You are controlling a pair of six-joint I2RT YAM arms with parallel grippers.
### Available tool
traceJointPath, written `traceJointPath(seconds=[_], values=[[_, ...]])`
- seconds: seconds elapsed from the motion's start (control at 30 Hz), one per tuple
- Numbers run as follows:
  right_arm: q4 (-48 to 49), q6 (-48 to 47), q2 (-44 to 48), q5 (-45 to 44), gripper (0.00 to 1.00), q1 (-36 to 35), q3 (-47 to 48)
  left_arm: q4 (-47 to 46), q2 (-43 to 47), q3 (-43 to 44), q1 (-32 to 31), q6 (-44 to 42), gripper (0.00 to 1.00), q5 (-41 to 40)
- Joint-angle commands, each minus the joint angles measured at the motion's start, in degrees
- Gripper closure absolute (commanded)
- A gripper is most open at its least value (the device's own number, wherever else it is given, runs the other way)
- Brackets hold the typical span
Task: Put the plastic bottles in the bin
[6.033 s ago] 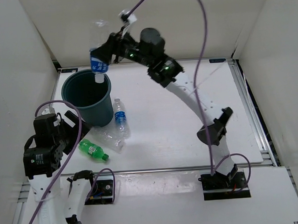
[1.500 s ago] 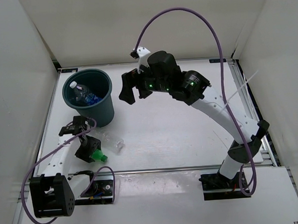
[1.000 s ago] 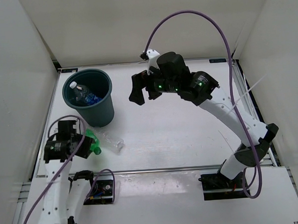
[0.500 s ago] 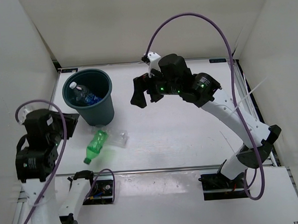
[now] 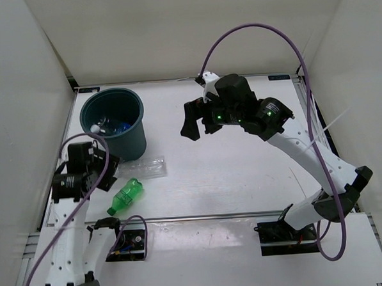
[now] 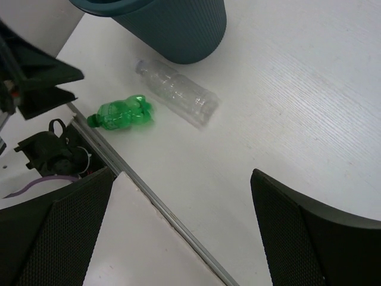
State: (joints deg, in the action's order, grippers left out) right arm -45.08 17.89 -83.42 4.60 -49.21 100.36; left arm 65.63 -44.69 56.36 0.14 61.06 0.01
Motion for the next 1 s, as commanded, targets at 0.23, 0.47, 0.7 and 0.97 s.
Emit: traceJointPath(seconds=[0.23,0.47,0.7,0.97], values=[[1.5,1.0,1.3,2.4,0.00,1.0,-1.1,9.8,12.8,-11.9,-0.2,29.1,0.10,2.4],[-0.4,1.0,-2.1,5.1,0.00,1.0,3.3,5.6,5.9,-20.6,-0.2,40.4,0.04,3.5],[-2.1,0.5,-2.1,5.7,0.00,1.0,3.9,-2.1,-3.6,-23.1,-0.2,45.5,0.02,4.0],[-2.6,0.0,-1.6,5.2,0.00,1.6,3.3,-8.5,-12.7,-25.1,0.3,42.1,0.01,2.8]])
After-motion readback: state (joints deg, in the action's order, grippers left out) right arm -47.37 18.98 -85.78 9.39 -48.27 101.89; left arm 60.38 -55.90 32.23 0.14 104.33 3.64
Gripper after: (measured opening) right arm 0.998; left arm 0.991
